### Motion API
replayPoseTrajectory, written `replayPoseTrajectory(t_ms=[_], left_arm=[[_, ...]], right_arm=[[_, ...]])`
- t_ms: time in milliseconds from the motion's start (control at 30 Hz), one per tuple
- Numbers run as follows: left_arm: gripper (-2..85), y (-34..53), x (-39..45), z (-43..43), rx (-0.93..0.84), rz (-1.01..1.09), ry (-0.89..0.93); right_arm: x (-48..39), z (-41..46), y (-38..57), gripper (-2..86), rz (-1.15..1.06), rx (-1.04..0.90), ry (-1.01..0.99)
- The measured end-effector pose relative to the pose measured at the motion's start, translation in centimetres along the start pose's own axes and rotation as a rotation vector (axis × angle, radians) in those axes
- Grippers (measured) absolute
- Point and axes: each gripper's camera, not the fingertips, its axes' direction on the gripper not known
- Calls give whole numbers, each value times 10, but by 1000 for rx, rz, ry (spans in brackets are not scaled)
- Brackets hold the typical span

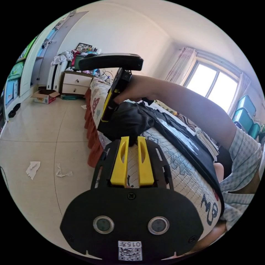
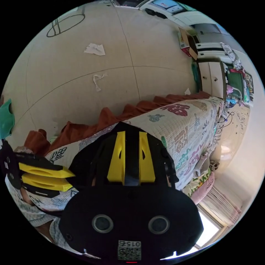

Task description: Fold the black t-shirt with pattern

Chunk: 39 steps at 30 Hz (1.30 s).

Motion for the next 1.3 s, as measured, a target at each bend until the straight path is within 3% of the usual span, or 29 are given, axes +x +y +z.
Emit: replayPoseTrajectory(t_ms=[233, 400, 600, 667, 767, 867, 1000, 1167, 1300], left_arm=[[3, 16, -6, -6, 36, -1, 6], [-2, 33, -2, -24, 123, -27, -9], [8, 16, 71, -43, 179, 180, -23], [26, 12, 116, -28, 113, 306, -43], [60, 22, 139, -2, -8, 335, -40], [77, 28, 146, 17, -98, 305, -14], [87, 23, 180, 42, -172, 346, -39], [87, 28, 268, 104, -272, 642, -201], [67, 40, 294, 161, -382, 759, -255]], right_arm=[[4, -20, -7, -8, -20, 12, 56], [51, -81, 49, -10, 105, 289, -19], [130, -114, 246, -6, 357, 746, -247], [145, -67, 323, 5, 468, 713, -326], [161, -11, 397, 65, 605, 588, -374], [188, 0, 449, 79, 679, 678, -532], [213, -19, 450, 100, 616, 717, -590], [245, -30, 412, 132, 507, 596, -768], [270, -28, 417, 108, 567, 540, -824]])
